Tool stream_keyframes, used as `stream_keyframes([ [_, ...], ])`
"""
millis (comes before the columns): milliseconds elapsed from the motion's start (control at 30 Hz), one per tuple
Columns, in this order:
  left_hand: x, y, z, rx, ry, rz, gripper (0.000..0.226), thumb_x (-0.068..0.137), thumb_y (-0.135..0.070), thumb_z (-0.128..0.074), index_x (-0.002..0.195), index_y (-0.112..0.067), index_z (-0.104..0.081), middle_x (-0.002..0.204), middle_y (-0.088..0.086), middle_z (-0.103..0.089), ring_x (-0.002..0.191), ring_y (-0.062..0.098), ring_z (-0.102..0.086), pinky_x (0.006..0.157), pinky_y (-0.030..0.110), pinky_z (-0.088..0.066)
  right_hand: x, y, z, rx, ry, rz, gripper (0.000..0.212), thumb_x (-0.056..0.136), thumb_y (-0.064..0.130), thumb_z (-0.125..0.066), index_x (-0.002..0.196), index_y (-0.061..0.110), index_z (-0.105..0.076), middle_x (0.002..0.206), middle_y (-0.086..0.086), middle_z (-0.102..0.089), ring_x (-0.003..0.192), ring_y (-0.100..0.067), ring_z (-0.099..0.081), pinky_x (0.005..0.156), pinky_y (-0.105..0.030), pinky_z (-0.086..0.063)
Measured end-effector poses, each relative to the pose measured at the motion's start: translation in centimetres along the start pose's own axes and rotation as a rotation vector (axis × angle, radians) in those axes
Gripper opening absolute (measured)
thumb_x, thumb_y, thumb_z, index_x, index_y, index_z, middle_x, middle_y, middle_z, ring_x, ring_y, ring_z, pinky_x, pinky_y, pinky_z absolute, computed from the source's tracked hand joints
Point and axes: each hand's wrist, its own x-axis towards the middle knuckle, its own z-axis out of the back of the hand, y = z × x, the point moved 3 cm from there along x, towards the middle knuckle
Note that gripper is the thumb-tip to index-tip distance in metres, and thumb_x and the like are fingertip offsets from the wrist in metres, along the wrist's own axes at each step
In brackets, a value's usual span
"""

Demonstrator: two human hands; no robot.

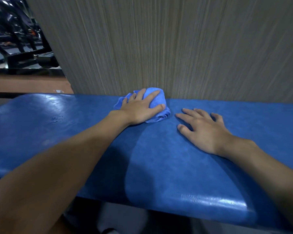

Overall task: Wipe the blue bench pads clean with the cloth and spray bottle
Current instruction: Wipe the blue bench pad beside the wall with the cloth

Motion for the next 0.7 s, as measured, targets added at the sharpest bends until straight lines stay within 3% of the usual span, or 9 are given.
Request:
stream_keyframes([
  [100,-2.7,-0.2,0.0,-0.009,-0.013,-0.025,0.073,0.085,-0.08,-0.029,0.151,-0.056,-0.01,0.167,-0.002,0.0,0.153,0.027,-0.003,0.121,0.053,-0.003,-0.1,0.0,0.1,0.014,-0.008,-0.002,0.053,0.099,0.055,-0.026,0.151,0.043,-0.026,0.163,0.017,-0.015,0.15,-0.01,-0.006,0.119,-0.05,-0.004],
  [300,-12.0,-0.4,0.2,0.053,0.027,-0.114,0.093,0.064,-0.088,-0.003,0.151,-0.056,0.003,0.167,-0.001,0.003,0.153,0.025,0.0,0.121,0.051,-0.006,-0.2,0.2,0.4,0.021,-0.007,-0.011,0.052,0.1,0.055,-0.028,0.151,0.042,-0.029,0.163,0.014,-0.017,0.15,-0.012,-0.01,0.119,-0.051,-0.005],
  [467,-18.5,-0.4,0.6,0.131,0.029,-0.178,0.087,0.06,-0.093,0.004,0.141,-0.062,0.019,0.166,-0.002,0.007,0.153,0.022,0.002,0.122,0.046,-0.005,-0.7,0.7,0.8,-0.019,0.02,0.001,0.05,0.102,0.051,-0.028,0.15,0.037,-0.033,0.161,0.009,-0.023,0.149,-0.017,-0.015,0.118,-0.057,-0.005],
  [600,-18.6,-0.3,0.7,0.106,0.02,-0.171,0.086,0.064,-0.088,-0.003,0.145,-0.062,0.011,0.166,-0.006,0.004,0.153,0.018,0.0,0.122,0.045,-0.006,-0.3,1.5,1.9,-0.036,-0.015,0.024,0.045,0.102,0.045,-0.037,0.147,0.036,-0.039,0.157,0.009,-0.032,0.148,-0.016,-0.019,0.115,-0.062,-0.002],
  [700,-16.3,0.0,0.6,0.087,0.032,-0.17,0.09,0.064,-0.087,-0.005,0.149,-0.059,0.005,0.166,-0.006,0.001,0.152,0.016,0.001,0.122,0.045,-0.006,0.3,1.9,1.8,0.063,-0.048,0.032,0.051,0.103,0.043,-0.038,0.152,0.036,-0.03,0.162,0.01,-0.023,0.15,-0.013,-0.014,0.118,-0.059,-0.002],
])
